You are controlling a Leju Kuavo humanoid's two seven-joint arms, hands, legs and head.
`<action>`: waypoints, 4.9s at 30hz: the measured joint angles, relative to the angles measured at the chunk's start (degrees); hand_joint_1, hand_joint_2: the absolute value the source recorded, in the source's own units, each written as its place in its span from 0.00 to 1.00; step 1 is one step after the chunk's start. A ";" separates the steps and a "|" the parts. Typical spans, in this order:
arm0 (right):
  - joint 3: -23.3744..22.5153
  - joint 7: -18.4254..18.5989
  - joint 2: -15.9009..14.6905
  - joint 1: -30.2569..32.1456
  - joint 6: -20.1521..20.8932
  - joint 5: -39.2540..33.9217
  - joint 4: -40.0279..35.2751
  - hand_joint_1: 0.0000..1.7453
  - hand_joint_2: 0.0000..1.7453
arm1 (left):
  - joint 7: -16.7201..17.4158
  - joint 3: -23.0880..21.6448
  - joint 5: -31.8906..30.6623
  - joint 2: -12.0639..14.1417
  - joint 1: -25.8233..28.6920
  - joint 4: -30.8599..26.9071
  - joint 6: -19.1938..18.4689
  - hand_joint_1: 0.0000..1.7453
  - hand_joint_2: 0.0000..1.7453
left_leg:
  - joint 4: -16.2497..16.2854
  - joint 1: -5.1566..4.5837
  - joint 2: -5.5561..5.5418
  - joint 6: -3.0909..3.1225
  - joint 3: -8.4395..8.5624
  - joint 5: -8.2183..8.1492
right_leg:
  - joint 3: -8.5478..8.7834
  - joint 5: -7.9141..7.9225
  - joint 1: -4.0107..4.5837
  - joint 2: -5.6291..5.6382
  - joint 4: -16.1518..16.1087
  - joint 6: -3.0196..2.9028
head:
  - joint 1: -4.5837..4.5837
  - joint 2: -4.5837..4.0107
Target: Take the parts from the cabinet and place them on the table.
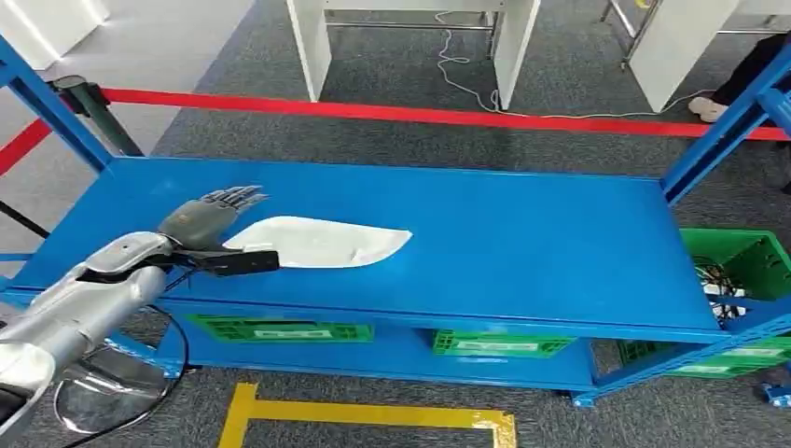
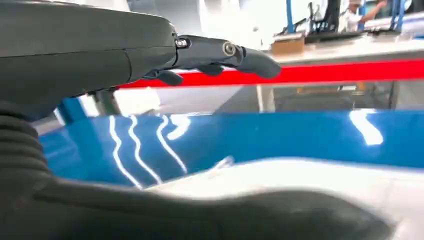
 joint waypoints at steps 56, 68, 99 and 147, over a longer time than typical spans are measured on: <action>-1.77 1.84 2.95 -0.77 0.31 0.59 -1.38 0.00 0.00 | 7.67 -1.31 6.42 -3.85 4.53 -24.85 -10.64 0.00 1.00 | -0.40 0.03 0.42 1.06 -5.22 5.05 | -2.70 -10.26 -0.11 0.17 16.94 0.41 | 0.22 0.00; -3.34 1.97 3.04 -1.04 -0.04 0.70 -1.97 0.00 0.00 | 6.40 -5.95 13.42 -1.55 2.51 -21.96 -21.62 0.00 1.00 | 8.83 0.16 0.31 -1.72 -9.22 -0.44 | 6.20 -2.79 -0.28 0.22 -0.40 -2.14 | -0.04 -0.02; -3.52 2.54 2.67 -1.47 -0.90 0.72 -0.79 0.00 0.00 | 6.77 -13.22 11.45 -0.68 0.66 -6.88 -18.21 0.00 1.00 | 10.87 0.29 0.30 -1.96 -9.79 -1.39 | 6.28 -2.66 -0.32 0.23 -0.47 -2.27 | 0.24 0.00; -3.89 1.68 3.54 -0.99 -0.52 0.66 -1.00 0.00 0.00 | -6.01 17.48 47.95 -5.55 17.37 -32.87 -2.54 1.00 1.00 | -0.78 0.16 0.70 1.12 -4.51 4.65 | -2.59 -10.62 -0.25 0.32 16.89 0.30 | 0.61 0.00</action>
